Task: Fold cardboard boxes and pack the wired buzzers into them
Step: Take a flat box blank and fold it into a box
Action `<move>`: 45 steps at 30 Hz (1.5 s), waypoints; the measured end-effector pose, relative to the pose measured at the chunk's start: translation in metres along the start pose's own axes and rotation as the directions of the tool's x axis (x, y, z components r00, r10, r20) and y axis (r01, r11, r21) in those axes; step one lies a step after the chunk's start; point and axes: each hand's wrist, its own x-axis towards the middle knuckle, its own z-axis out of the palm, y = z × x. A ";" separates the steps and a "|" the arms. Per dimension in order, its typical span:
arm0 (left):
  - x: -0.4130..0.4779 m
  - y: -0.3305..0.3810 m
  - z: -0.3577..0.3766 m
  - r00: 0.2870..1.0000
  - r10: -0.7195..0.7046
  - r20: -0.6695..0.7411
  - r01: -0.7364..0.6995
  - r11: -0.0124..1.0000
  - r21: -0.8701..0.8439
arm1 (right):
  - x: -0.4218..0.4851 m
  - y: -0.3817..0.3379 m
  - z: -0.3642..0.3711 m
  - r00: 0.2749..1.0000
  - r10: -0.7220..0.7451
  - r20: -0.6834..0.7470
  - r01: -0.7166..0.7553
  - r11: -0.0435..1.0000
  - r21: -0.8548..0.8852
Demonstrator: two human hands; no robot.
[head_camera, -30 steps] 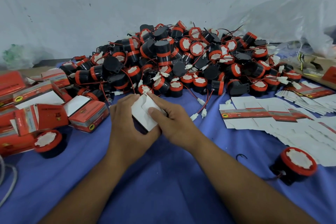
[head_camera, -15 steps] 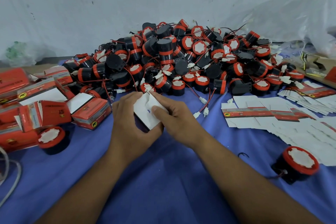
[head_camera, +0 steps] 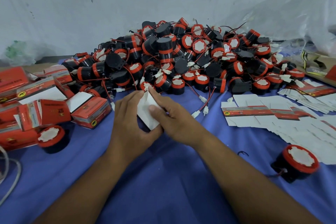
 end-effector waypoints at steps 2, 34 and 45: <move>0.000 0.001 0.000 1.000 -0.003 -0.009 0.002 1.000 -0.021 | 0.000 0.000 0.000 1.000 0.023 0.020 -0.026 0.990 0.142; 0.009 -0.027 -0.001 0.962 -0.108 0.249 0.026 0.950 0.310 | 0.010 0.010 0.008 0.988 0.003 -0.154 -0.136 0.490 -0.861; 0.008 -0.042 -0.002 0.946 -0.226 0.234 0.266 0.952 -0.153 | 0.004 0.018 -0.007 0.967 0.128 -0.219 -0.227 0.820 -0.526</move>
